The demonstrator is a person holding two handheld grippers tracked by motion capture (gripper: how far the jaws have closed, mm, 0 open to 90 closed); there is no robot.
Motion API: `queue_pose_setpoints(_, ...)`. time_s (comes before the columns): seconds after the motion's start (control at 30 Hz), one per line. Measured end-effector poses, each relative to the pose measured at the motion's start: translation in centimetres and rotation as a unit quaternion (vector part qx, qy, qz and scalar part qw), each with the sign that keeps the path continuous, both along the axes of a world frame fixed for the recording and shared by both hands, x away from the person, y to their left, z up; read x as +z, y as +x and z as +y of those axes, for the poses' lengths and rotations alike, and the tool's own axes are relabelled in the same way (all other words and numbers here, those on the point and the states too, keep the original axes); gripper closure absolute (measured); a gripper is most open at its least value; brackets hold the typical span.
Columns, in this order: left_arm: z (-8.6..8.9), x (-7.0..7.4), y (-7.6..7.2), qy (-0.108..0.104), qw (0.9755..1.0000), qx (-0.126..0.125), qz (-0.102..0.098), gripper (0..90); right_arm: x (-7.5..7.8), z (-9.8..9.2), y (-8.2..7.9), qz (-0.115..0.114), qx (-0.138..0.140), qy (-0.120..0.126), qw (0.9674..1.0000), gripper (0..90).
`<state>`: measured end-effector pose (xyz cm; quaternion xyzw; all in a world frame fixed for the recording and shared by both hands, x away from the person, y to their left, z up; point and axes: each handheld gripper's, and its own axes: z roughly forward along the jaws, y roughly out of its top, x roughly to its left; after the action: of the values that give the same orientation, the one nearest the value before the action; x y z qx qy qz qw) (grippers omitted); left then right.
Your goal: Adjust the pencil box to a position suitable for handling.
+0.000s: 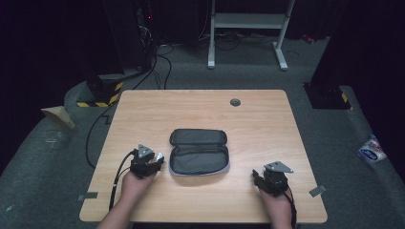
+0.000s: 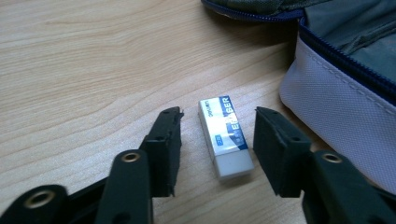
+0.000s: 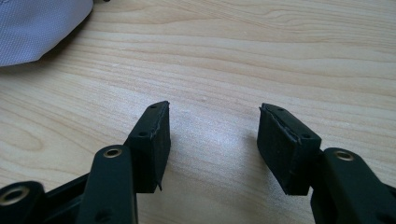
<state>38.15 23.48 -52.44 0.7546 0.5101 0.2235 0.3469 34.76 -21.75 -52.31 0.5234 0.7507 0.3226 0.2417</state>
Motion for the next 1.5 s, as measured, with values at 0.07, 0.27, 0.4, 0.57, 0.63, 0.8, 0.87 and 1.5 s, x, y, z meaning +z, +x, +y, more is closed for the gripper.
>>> queue_pose_setpoints(0.07,-0.1,0.0,-0.1,0.007,1.0000,0.000,-0.002,56.2,0.0,0.0,0.0,0.000,-0.001,0.000,1.0000,44.1)
queue_pose_setpoints(0.27,-0.1,0.0,-0.1,0.012,0.9999,0.005,-0.006,61.7,0.0,0.0,0.0,0.000,-0.001,0.001,1.0000,44.1)
queue_pose_setpoints(0.4,0.0,0.0,-0.2,0.010,0.9999,0.007,-0.006,65.3,0.0,0.0,0.0,0.000,-0.001,0.001,1.0000,44.1)
queue_pose_setpoints(0.57,0.3,-0.1,-0.3,0.009,0.9999,0.009,-0.009,71.7,0.0,0.0,-0.1,0.002,-0.002,0.002,1.0000,44.1)
queue_pose_setpoints(0.63,0.4,-0.1,-0.3,0.011,0.9999,0.007,-0.010,72.1,0.0,0.0,-0.1,0.002,-0.001,0.002,1.0000,44.1)
queue_pose_setpoints(0.8,0.5,-0.1,-0.4,0.010,0.9998,0.010,-0.012,72.6,0.0,0.0,0.0,0.002,-0.002,0.003,1.0000,44.0)
queue_pose_setpoints(0.87,0.6,-0.1,-0.3,0.010,0.9998,0.010,-0.013,72.7,0.0,0.0,0.0,0.002,-0.002,0.002,1.0000,44.0)
queue_pose_setpoints(1.5,0.9,1.7,-1.4,-0.029,0.9980,0.007,-0.056,73.0,0.0,0.0,0.0,0.002,-0.003,0.002,1.0000,44.0)
